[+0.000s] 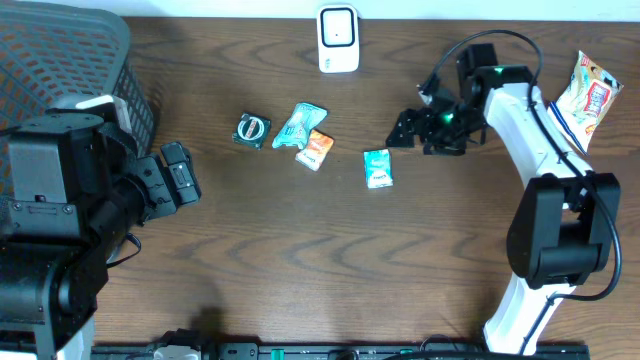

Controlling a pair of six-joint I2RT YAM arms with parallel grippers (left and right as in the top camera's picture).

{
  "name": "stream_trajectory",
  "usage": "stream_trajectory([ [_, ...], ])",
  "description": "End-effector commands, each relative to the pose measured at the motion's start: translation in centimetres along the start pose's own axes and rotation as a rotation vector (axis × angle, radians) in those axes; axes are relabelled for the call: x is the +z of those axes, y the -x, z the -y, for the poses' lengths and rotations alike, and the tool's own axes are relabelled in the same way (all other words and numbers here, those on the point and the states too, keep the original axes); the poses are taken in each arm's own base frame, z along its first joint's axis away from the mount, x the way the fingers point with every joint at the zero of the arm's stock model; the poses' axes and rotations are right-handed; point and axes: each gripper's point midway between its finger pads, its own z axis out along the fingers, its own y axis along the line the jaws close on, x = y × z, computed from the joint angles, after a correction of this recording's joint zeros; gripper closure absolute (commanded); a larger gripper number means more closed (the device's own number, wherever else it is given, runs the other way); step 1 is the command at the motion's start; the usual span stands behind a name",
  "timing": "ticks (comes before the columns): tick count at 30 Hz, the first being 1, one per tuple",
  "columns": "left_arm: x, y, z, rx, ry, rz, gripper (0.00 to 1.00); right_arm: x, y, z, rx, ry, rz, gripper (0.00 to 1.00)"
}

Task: Scan the item barcode
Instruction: 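Lower right gripper over the green wipes pack and grasp it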

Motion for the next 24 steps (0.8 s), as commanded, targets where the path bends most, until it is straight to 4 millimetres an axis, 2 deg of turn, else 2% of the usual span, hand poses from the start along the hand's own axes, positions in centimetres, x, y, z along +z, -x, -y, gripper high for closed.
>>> stream_trajectory([
  [1,-0.2,0.1,-0.1,0.0,0.005,0.008,0.02,0.1,0.1,-1.2,-0.037,0.003,0.004,0.01],
  [12,-0.2,0.1,-0.1,0.0,0.005,0.008,0.02,1.3,0.1,-3.4,-0.106,0.01,0.003,0.01],
  [24,-0.2,0.1,-0.1,0.0,0.005,0.008,0.02,2.7,-0.8,-5.7,-0.162,0.016,-0.029,0.01],
])
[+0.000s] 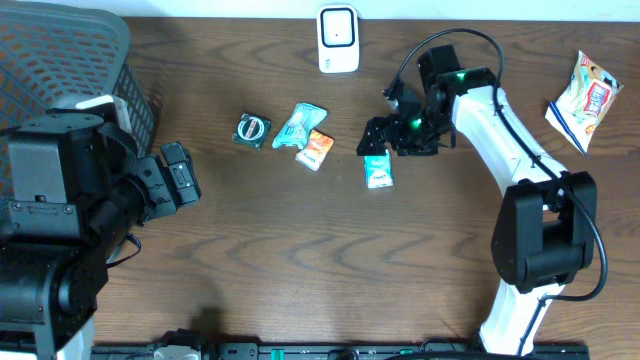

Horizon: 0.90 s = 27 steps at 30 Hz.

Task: Scan the item barcode
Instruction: 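Lower right gripper over the green wipes pack and grasp it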

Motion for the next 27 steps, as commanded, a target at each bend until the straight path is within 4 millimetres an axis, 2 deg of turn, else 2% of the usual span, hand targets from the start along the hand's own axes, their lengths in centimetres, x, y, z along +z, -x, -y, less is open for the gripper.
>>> stream_trajectory([
  [1,-0.23,0.12,-0.13,0.0,0.005,0.008,0.02,0.04,0.13,-1.09,-0.03,0.003,0.004,0.01],
  [27,-0.23,0.12,-0.13,0.0,0.005,0.008,0.02,0.71,0.71,-1.6,-0.079,-0.036,0.025,0.01],
])
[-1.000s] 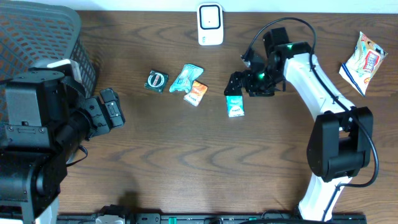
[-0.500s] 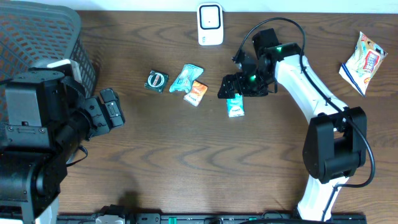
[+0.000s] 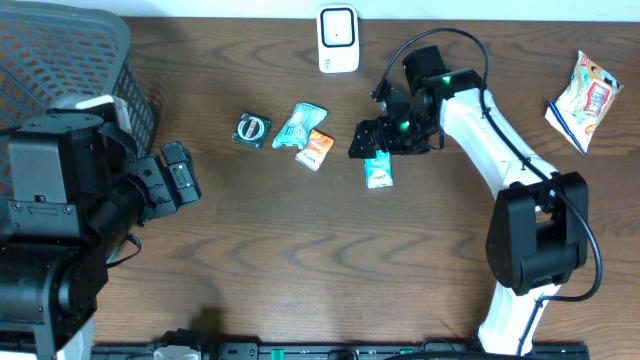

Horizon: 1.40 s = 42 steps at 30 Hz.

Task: Scan the item barcode
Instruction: 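Lower right gripper over the green wipes pack and grasp it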

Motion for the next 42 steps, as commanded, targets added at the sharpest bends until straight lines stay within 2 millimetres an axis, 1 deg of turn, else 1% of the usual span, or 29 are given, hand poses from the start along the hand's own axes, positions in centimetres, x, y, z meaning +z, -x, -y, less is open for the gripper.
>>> stream_trajectory([
  [1,-0.2,0.1,-0.1,0.0,0.005,0.008,0.02,-0.3,0.4,-0.6,-0.018,0.001,0.014,0.01],
  [9,-0.2,0.1,-0.1,0.0,0.005,0.008,0.02,-0.3,0.7,-0.5,-0.025,-0.002,0.028,0.01],
  [21,-0.2,0.1,-0.1,0.0,0.005,0.008,0.02,-0.2,0.7,-0.6,-0.026,-0.001,0.027,0.01],
  [25,-0.2,0.1,-0.1,0.0,0.005,0.008,0.02,-0.3,0.7,-0.1,-0.025,-0.027,0.028,0.01],
  [35,-0.2,0.1,-0.1,0.0,0.005,0.008,0.02,-0.3,0.7,-0.1,-0.026,-0.028,0.029,0.01],
  [40,-0.2,0.1,-0.1,0.0,0.005,0.008,0.02,-0.4,0.8,1.2,-0.018,-0.102,0.034,0.01],
  [42,-0.2,0.1,-0.1,0.0,0.005,0.008,0.02,-0.5,0.9,2.1,-0.018,-0.153,0.037,0.01],
])
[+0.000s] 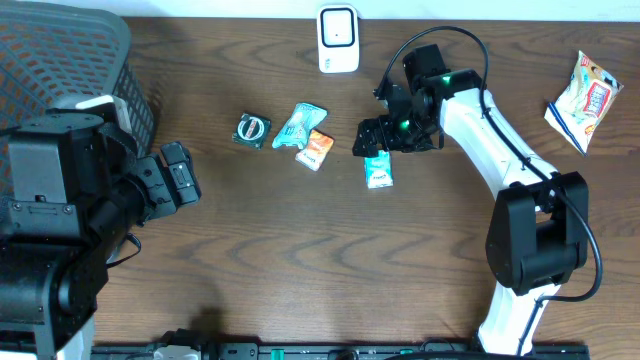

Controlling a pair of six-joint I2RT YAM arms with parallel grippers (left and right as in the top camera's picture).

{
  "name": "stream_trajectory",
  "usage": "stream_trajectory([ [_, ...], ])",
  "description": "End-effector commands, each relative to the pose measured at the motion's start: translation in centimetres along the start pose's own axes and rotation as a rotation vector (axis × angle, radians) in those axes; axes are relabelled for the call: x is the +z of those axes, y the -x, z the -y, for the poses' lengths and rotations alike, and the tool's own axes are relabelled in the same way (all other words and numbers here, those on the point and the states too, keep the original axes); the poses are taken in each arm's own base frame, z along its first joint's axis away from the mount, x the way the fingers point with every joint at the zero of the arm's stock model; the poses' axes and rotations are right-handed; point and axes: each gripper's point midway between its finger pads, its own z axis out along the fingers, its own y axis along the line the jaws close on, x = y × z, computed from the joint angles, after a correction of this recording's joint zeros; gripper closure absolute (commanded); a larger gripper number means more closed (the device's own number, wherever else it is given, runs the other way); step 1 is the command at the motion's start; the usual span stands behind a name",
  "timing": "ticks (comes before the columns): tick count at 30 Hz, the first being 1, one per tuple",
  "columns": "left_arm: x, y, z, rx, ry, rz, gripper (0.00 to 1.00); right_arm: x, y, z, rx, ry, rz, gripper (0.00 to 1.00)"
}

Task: Scan the item barcode
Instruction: 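Lower right gripper over the green wipes pack and grasp it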

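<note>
A small green packet (378,170) lies flat on the dark wooden table (300,260), right of centre. My right gripper (368,138) hangs just over the packet's far end, its dark fingers spread. Nothing is lifted in it. The white barcode scanner (339,38) stands at the table's far edge, left of the right arm. My left gripper (188,182) rests at the left side, away from all items, and looks shut with nothing in it.
A dark round item (252,130), a teal packet (299,124) and an orange packet (316,149) lie in a cluster left of the green packet. A snack bag (584,98) lies far right. A mesh basket (60,55) fills the far left corner.
My right gripper has shifted a little to the right and now sits closer over the green packet's far end. The packet and the left arm have not moved.
My right gripper was first open to the right of the green packet. It then stood nearer, by the packet's far right corner. After that it was over the packet's far end, where it is still. No item has changed place.
</note>
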Motion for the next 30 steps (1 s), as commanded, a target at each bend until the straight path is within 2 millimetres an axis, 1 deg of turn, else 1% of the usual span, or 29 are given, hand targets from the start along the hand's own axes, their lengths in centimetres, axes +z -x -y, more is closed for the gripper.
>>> stream_trajectory([
  [1,-0.2,0.1,-0.1,0.0,0.005,0.008,0.02,-0.4,0.4,1.1,-0.008,-0.09,0.017,0.01],
  [7,-0.2,0.1,-0.1,0.0,0.005,0.008,0.02,-0.4,0.3,1.3,-0.009,-0.103,0.014,0.01],
  [9,-0.2,0.1,-0.1,0.0,0.005,0.008,0.02,-0.6,0.4,2.4,-0.004,-0.165,0.018,0.01],
  [11,-0.2,0.1,-0.1,0.0,0.005,0.008,0.02,-0.9,0.5,3.7,0.06,-0.231,0.031,0.01],
  [13,-0.2,0.1,-0.1,0.0,0.005,0.008,0.03,-1.2,0.7,4.6,0.102,-0.252,0.045,0.01],
  [17,-0.2,0.1,-0.1,0.0,0.005,0.008,0.02,-1.8,0.9,5.8,0.13,-0.252,0.06,0.01],
  [18,-0.2,0.1,-0.1,0.0,0.005,0.008,0.03,-1.8,0.9,5.9,0.135,-0.243,0.06,0.03],
  [20,-0.2,0.1,-0.1,0.0,0.005,0.008,0.02,-1.6,0.7,5.6,0.141,-0.213,0.051,0.18],
  [22,-0.2,0.1,-0.1,0.0,0.005,0.008,0.03,-0.9,-0.1,5.4,0.15,-0.185,0.027,0.41],
  [25,-0.2,0.1,-0.1,0.0,0.005,0.008,0.02,0.5,-1.3,5.0,0.159,-0.129,-0.003,0.41],
  [27,-0.2,0.1,-0.1,0.0,0.005,0.008,0.03,2.1,-2.2,4.6,0.162,-0.069,-0.012,0.43],
  [29,-0.2,0.1,-0.1,0.0,0.005,0.008,0.02,3.4,-3.0,4.2,0.164,-0.011,-0.016,0.44],
  [30,-0.2,0.1,-0.1,0.0,0.005,0.008,0.02,3.7,-3.2,4.1,0.164,0.001,-0.018,0.44],
])
